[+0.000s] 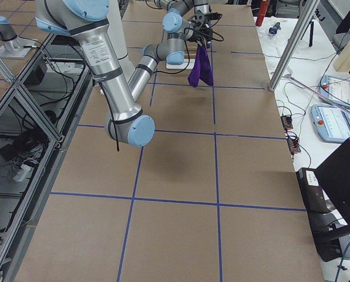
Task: Hang towel on rack
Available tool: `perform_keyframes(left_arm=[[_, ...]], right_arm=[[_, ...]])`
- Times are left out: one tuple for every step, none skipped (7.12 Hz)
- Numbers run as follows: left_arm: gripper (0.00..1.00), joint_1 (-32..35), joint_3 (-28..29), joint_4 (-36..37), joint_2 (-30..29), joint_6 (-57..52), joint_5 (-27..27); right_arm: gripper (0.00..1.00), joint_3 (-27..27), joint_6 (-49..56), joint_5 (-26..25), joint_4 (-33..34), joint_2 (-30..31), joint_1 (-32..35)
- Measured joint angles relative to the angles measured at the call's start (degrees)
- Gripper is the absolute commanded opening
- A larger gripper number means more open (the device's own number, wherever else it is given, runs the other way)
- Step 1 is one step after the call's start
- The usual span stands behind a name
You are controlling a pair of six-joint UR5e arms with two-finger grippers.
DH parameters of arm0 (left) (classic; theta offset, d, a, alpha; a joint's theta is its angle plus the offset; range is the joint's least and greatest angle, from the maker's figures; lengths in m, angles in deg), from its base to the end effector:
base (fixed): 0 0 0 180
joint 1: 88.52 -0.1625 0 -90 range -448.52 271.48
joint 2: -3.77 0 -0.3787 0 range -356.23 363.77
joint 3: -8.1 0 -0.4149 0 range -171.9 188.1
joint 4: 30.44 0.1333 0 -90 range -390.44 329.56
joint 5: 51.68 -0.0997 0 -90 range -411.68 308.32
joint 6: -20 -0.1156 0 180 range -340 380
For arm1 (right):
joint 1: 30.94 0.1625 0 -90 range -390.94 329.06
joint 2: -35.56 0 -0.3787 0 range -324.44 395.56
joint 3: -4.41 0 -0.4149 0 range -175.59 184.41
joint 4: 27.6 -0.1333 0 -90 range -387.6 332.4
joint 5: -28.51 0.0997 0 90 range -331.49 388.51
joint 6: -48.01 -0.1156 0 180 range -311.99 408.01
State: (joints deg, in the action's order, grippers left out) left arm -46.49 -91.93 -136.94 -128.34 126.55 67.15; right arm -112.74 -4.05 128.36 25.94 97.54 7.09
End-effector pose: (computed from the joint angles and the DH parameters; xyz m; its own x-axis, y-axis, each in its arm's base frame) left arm 0.4229 -0.4856 0.0599 0.1873 -0.5048 -0.8427 0.3195 0.8425 -0.4336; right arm -0.3443 -0.4134 0.0533 0.2727 -0.5558 0.7853 -0.3863 0.6844 0.6184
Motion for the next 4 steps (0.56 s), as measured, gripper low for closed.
perform_keyframes(left_arm=[[0.82, -0.68, 0.11, -0.02, -0.67, 0.42, -0.18], [0.82, -0.99, 0.15, -0.02, -0.98, 0.59, -0.21], [0.82, -1.11, 0.18, -0.02, -1.05, 0.64, -0.22], [0.82, -1.14, 0.32, -0.05, -1.05, 0.60, -0.23]], right_arm=[[0.00, -0.03, 0.70, -0.51, -0.01, -0.37, -0.84], [0.00, -0.06, 2.48, -0.61, -0.01, -0.63, -1.61], [0.00, -0.08, 5.41, -0.49, 0.01, -0.87, -2.48], [0.00, -0.09, 8.40, -0.24, 0.07, -1.13, -3.15]])
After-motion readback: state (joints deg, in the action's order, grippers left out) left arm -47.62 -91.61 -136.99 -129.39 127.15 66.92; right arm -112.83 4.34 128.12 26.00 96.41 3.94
